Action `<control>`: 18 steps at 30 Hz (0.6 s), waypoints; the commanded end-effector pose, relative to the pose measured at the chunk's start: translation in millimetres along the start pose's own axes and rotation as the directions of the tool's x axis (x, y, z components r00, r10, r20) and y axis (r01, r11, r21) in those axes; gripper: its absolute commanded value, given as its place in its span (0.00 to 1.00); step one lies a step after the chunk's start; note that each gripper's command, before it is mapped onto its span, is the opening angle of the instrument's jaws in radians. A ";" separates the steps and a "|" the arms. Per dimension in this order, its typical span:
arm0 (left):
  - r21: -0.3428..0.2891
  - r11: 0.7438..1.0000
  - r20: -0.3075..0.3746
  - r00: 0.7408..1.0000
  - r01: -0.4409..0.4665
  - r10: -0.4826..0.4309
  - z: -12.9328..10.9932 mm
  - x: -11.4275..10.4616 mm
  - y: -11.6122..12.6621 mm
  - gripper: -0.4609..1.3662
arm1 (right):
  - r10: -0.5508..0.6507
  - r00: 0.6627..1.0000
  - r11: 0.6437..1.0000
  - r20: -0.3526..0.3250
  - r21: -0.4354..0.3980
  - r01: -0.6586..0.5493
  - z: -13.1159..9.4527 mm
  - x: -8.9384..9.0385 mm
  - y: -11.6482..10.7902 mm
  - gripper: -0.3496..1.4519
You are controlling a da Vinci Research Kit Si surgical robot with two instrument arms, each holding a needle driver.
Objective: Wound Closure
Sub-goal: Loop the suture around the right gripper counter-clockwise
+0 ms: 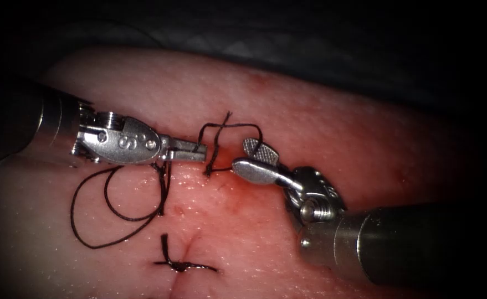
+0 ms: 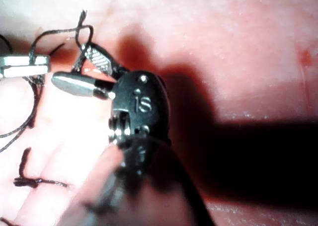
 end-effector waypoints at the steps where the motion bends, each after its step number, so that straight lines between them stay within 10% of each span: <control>1: 0.000 1.000 0.001 1.000 0.001 -0.001 0.0 0.0 0.0 0.06 | 0.000 1.000 1.000 0.000 0.000 0.000 0.0 0.0 0.0 0.55; 18: 0.057 0.998 -0.022 1.000 -0.002 0.003 -3.0 1.0 -1.6 0.06 | -0.005 1.000 1.000 0.006 0.008 0.005 -0.9 0.4 0.2 0.68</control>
